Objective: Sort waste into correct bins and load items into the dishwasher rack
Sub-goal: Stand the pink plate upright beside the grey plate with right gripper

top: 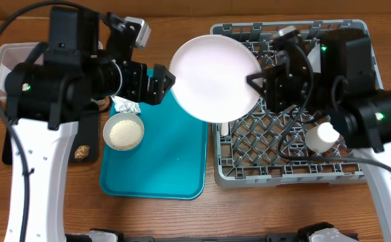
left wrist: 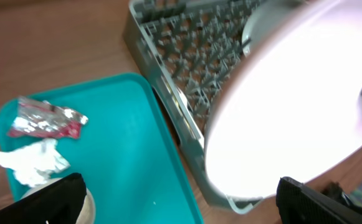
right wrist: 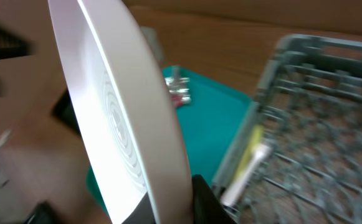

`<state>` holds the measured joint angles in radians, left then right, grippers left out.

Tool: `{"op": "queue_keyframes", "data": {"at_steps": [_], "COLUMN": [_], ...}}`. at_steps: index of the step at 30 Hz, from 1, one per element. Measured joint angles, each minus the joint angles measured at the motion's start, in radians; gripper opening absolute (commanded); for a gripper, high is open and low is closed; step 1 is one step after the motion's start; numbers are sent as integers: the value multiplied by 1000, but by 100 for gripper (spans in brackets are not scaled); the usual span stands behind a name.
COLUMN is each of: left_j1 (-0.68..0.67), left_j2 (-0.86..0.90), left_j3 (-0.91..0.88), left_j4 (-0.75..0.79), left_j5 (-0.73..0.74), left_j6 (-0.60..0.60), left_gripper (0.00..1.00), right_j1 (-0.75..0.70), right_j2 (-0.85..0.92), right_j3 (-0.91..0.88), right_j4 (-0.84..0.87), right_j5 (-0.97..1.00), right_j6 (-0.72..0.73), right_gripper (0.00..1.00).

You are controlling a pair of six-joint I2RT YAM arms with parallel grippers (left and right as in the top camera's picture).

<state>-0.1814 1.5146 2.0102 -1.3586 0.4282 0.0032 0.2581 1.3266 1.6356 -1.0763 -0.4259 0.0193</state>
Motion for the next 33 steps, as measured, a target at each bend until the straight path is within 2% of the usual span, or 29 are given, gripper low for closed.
{"op": "queue_keyframes", "data": {"at_steps": [5, 12, 14, 23, 33], "left_j1": [0, 0, 0, 0, 0], "left_j2": [-53, -154, -172, -175, -175], "left_j3": [131, 212, 214, 214, 214], "left_j4": [-44, -43, -40, -40, -40], "left_j5": [-75, -188, -204, -232, -232], "left_j6": [-13, -27, -27, -27, -27], "left_gripper": [96, 100, 100, 100, 100], "right_j1": [-25, -134, -153, -158, -158], "right_j2": [-23, 6, 30, 206, 319], "right_j3": [0, 0, 0, 0, 0], "right_j4": [-95, -169, -161, -102, -33], "right_j5": [307, 634, 681, 805, 917], "right_j6": [138, 247, 238, 31, -51], "right_gripper": [4, 4, 4, 4, 4]}}
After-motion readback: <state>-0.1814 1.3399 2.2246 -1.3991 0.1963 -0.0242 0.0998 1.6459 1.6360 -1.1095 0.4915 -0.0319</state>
